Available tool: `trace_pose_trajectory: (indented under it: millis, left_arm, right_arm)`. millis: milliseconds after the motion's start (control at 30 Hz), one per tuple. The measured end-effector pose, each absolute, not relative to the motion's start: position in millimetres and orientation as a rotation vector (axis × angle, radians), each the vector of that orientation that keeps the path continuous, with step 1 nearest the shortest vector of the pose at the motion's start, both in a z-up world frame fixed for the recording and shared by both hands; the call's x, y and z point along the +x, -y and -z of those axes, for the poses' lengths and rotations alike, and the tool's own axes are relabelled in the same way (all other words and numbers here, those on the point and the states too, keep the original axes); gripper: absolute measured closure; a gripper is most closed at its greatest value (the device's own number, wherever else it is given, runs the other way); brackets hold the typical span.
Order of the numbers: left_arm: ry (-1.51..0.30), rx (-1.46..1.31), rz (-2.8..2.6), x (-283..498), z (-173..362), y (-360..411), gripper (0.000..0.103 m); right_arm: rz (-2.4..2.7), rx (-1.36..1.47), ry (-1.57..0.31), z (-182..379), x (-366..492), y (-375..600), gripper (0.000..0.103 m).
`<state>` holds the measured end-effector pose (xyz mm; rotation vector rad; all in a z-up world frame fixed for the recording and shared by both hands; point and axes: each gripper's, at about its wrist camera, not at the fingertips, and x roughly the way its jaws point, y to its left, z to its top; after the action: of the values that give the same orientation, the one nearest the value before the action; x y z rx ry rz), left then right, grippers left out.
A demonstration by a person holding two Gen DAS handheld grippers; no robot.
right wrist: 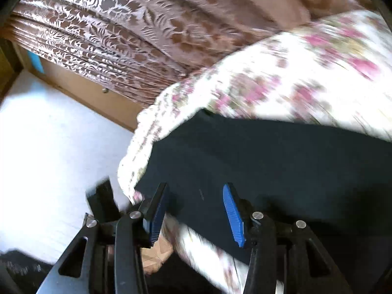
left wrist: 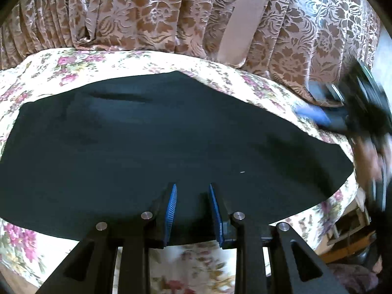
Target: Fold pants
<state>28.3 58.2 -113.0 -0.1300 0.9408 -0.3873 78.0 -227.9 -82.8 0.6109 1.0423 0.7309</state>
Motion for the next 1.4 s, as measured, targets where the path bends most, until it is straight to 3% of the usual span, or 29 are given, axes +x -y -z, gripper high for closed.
trace_pose_trajectory:
  millis: [67, 133, 300, 400, 600, 667, 700, 733, 833, 1067, 1167, 1267, 1300, 1333, 1400]
  left_arm:
    - [-0.945, -0.129, 0.374, 30, 116, -63, 0.076]
    - [-0.947, -0.138, 0.374, 31, 120, -69, 0.076]
    - [-0.957, -0.162, 0.409, 33, 128, -75, 0.076]
    - [-0.953, -0.192, 0.421, 35, 132, -78, 0.076]
    - [-0.962, -0.247, 0.423, 38, 134, -82, 0.076]
    - [-0.968, -0.267, 0.416, 40, 134, -83, 0.076]
    - [-0.97, -0.27, 0.413, 41, 134, -83, 0.076]
    - [-0.974, -0.269, 0.41, 41, 135, -83, 0.076]
    - [-0.991, -0.271, 0.401, 48, 139, -81, 0.076]
    - [-1.0, -0.249, 0.376, 50, 134, -75, 0.076]
    - [-0.982, -0.301, 0.354, 42, 124, -89, 0.069]
    - [-0.946, -0.375, 0.303, 25, 111, -123, 0.067]
    - [-0.939, -0.409, 0.284, 20, 109, -136, 0.065]
    - [-0.933, -0.449, 0.249, 13, 107, -155, 0.058]
    - [-0.921, -0.505, 0.167, 2, 106, -189, 0.052]
  right_arm:
    - [-0.771, 0.617, -1.062, 84, 117, 202, 0.054]
    - [-0.804, 0.633, -1.103, 90, 160, 177, 0.046]
    - [-0.81, 0.573, -1.249, 123, 233, 127, 0.046]
    - [-0.902, 0.485, -1.34, 138, 251, 96, 0.055]
    - [-0.939, 0.377, -1.36, 153, 265, 60, 0.053]
    - [-0.886, 0.386, -1.342, 160, 268, 63, 0.061]
    - [-0.858, 0.371, -1.325, 160, 270, 64, 0.083]
    - [-0.822, 0.352, -1.296, 158, 270, 67, 0.095]
    - [-0.77, 0.348, -1.215, 150, 271, 76, 0.098]
    - [-0.645, 0.171, -1.284, 174, 274, 52, 0.099]
    - [-0.622, 0.207, -1.274, 168, 272, 54, 0.096]
    - [-0.597, 0.244, -1.24, 149, 261, 66, 0.07]
    - [-0.575, 0.245, -1.211, 140, 255, 72, 0.05]
    - [-0.555, 0.249, -1.171, 130, 249, 78, 0.046]
    - [-0.527, 0.259, -1.1, 107, 236, 91, 0.046]
